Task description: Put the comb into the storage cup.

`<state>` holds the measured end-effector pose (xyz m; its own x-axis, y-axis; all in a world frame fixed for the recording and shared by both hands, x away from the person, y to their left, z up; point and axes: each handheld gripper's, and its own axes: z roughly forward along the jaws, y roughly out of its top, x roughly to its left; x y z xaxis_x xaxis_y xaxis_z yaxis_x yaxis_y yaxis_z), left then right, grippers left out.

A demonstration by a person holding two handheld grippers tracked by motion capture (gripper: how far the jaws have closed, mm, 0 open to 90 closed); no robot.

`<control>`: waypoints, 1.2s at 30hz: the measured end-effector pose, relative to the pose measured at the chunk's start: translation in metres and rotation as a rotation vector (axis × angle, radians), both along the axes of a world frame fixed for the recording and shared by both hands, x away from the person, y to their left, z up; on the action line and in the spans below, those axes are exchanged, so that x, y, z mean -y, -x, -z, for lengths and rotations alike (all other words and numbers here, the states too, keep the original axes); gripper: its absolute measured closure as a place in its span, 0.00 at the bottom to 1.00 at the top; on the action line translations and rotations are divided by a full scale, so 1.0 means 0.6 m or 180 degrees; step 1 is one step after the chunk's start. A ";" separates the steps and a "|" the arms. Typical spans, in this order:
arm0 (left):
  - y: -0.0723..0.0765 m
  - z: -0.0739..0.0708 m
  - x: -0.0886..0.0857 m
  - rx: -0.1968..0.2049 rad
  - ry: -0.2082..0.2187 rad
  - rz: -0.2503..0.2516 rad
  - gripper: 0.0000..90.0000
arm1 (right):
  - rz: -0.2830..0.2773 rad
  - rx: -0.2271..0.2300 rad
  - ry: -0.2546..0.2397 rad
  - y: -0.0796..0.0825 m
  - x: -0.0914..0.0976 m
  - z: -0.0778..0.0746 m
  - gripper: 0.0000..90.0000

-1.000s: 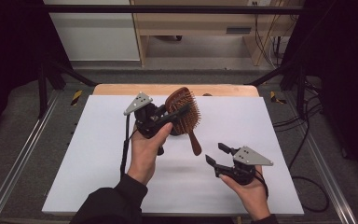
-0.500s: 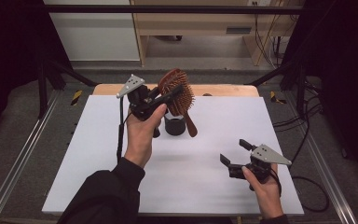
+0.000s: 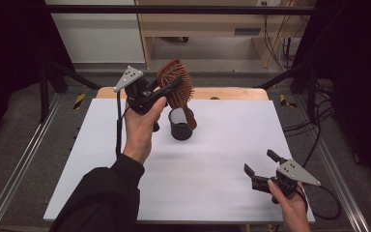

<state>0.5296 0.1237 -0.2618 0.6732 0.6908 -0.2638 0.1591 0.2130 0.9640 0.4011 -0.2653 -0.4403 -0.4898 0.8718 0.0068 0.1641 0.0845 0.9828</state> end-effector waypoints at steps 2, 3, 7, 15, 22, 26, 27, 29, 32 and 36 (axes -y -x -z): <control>-0.004 0.000 -0.005 0.0005 -0.0004 -0.0029 0.58 | -0.0018 0.0035 0.0067 0.005 0.004 0.002 0.05; -0.005 0.000 -0.007 0.0006 -0.0001 -0.0049 0.58 | -0.0014 0.0049 0.0100 0.007 0.007 0.002 0.05; -0.016 0.002 -0.014 0.0010 0.0020 -0.0105 0.58 | 0.0018 0.0031 0.0068 0.011 0.017 0.004 0.05; -0.051 -0.002 -0.025 0.0012 0.0036 -0.0250 0.58 | 0.0025 -0.0004 0.0007 0.012 0.014 0.009 0.05; -0.073 -0.004 -0.026 0.0054 -0.0035 -0.0322 0.58 | -0.0005 -0.0038 -0.0018 0.011 0.012 0.011 0.05; -0.082 0.001 -0.027 0.0059 -0.0070 -0.0333 0.58 | 0.0026 -0.0057 -0.0050 0.010 0.014 0.011 0.04; -0.085 0.003 -0.026 0.0056 -0.0082 -0.0337 0.58 | 0.0021 -0.0055 -0.0041 0.010 0.014 0.012 0.04; -0.089 0.007 -0.027 0.0043 -0.0123 -0.0351 0.58 | 0.0007 -0.0078 -0.0039 0.009 0.012 0.013 0.04; -0.091 0.010 -0.025 0.0059 -0.0161 -0.0352 0.58 | -0.0009 -0.0080 -0.0029 0.008 0.008 0.013 0.04; -0.094 0.012 -0.020 0.0076 -0.0198 -0.0348 0.58 | -0.0020 -0.0097 -0.0037 0.007 0.008 0.014 0.04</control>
